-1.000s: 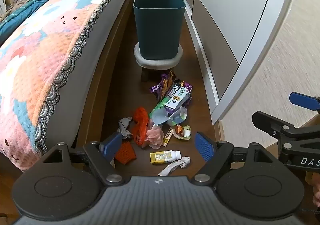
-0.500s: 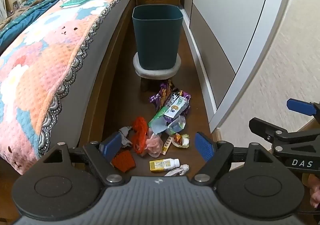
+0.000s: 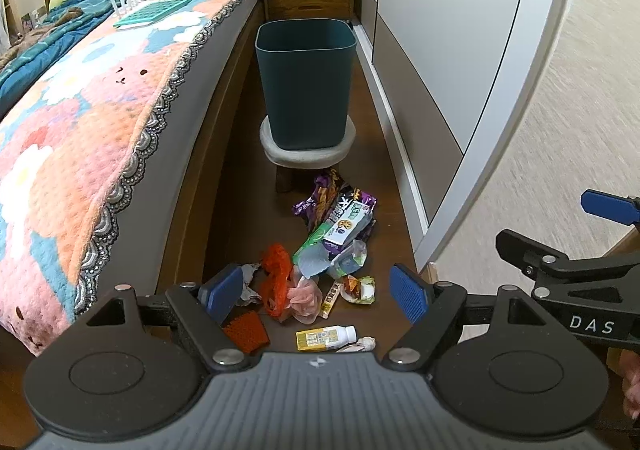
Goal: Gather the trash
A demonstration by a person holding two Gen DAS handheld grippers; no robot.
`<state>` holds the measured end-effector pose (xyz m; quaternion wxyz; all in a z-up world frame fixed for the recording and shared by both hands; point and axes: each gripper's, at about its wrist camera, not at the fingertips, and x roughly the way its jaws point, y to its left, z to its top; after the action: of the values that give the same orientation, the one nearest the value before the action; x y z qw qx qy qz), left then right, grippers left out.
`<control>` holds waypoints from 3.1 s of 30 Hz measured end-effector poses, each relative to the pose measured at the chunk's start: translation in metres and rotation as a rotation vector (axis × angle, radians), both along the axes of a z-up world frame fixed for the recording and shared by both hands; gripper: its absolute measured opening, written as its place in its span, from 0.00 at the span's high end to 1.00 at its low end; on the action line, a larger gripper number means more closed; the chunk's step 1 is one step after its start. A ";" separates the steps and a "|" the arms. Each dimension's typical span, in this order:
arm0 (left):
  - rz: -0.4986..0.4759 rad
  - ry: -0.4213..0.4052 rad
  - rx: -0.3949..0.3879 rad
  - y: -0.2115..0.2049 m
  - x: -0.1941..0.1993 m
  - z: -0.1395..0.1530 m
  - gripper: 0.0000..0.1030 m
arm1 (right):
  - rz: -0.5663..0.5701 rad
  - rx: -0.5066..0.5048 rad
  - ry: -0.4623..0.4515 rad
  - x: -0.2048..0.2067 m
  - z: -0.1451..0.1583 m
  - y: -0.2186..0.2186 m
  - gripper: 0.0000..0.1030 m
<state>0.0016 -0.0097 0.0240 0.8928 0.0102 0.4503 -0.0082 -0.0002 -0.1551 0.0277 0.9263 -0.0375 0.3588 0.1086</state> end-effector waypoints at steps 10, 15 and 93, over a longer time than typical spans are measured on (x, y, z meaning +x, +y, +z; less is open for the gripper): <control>-0.005 -0.004 0.001 -0.003 -0.002 0.000 0.22 | 0.009 -0.004 -0.005 -0.001 -0.001 0.002 0.00; 0.001 -0.003 0.002 -0.005 -0.002 -0.001 0.22 | 0.016 -0.003 -0.001 0.000 -0.002 0.002 0.00; -0.019 0.501 0.097 0.094 0.209 -0.343 0.22 | 0.070 0.011 0.446 0.131 -0.335 0.075 0.09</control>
<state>0.2106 0.0840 -0.3186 0.7516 0.0551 0.6573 0.0028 0.1308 -0.0797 -0.3073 0.8198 -0.0200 0.5528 0.1481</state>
